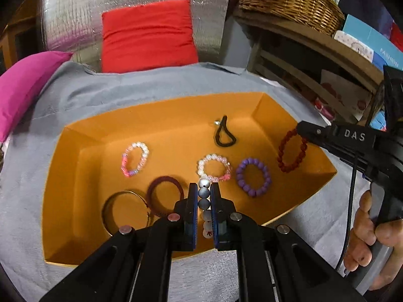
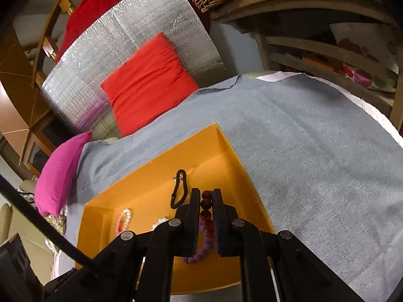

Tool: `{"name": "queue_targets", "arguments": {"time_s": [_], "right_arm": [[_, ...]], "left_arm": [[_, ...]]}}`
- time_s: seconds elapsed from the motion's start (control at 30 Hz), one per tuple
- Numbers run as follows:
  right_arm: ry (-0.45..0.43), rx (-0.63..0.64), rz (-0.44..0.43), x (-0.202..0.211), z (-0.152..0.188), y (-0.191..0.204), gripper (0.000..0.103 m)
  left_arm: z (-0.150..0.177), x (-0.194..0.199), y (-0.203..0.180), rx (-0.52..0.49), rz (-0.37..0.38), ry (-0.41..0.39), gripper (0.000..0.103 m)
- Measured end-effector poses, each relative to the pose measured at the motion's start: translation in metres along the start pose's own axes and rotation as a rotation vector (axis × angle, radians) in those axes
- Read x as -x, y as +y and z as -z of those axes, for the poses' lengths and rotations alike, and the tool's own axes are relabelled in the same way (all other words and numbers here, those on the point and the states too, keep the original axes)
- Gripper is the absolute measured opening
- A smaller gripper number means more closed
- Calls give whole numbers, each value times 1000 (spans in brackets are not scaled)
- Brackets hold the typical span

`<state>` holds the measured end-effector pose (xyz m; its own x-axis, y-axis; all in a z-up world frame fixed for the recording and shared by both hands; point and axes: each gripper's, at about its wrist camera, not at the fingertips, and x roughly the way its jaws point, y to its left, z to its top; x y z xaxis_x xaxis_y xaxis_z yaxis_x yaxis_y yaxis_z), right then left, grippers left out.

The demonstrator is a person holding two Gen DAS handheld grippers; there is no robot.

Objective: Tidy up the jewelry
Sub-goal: 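Lower both bracelets into the box and open both grippers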

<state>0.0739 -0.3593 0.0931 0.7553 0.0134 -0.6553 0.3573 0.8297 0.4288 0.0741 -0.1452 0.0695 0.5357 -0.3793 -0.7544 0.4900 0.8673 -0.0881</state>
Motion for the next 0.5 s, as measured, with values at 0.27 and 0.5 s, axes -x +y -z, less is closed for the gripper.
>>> {"name": "queue_targets", "arguments": {"time_s": [0.27, 0.5], "right_arm": [[-30, 38, 9, 7, 2, 8, 22], [-51, 77, 4, 39, 7, 17, 44]], "left_arm": [[-1, 8, -1, -1, -55, -22, 56], [4, 44, 4, 18, -184, -88, 69]]}}
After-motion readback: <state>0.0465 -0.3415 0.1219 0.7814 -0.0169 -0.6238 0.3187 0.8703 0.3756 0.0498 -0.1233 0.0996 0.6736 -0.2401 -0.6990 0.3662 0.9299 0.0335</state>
